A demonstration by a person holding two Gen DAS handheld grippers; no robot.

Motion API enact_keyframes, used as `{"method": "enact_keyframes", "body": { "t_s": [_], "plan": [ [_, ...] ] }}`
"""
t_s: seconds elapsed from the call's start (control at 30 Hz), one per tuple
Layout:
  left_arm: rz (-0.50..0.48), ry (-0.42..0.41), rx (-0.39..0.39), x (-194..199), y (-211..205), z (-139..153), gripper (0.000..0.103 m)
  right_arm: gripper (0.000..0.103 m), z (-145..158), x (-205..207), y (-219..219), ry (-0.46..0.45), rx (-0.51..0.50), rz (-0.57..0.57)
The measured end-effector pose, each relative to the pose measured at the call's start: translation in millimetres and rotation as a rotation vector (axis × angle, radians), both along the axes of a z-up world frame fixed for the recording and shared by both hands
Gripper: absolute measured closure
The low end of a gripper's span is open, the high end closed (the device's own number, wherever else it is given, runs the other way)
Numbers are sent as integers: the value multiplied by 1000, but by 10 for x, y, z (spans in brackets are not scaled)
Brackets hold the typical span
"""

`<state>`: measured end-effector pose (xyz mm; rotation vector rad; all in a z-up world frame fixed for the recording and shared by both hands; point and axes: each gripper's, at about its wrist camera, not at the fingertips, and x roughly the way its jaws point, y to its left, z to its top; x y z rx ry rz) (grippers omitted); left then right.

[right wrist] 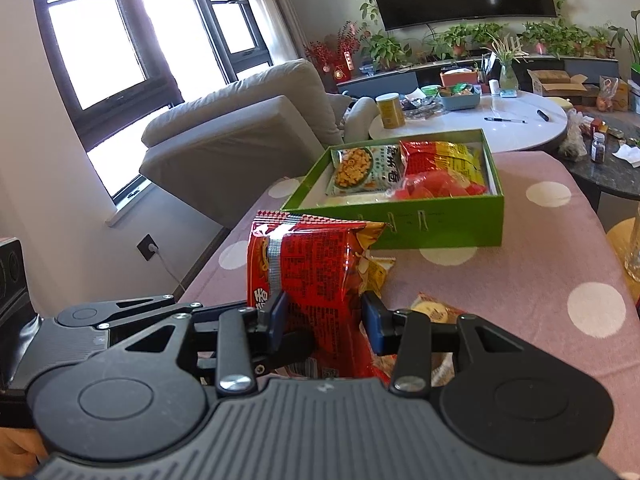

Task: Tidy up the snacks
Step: 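Lift the red packet and carry it over the green box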

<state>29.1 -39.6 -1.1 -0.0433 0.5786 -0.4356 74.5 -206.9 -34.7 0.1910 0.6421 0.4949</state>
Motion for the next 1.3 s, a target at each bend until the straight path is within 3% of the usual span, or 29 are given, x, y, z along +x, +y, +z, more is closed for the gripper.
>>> {"method": "enact_keyframes", "body": {
  "t_s": [0.7,1.3],
  "plan": [
    [78,-44,29,598,296,348,61,61,283,591,330,-50,40,31],
    [89,-51,26,1239,389,430,60,60,355,1167,440,-83,63,10]
  ]
}}
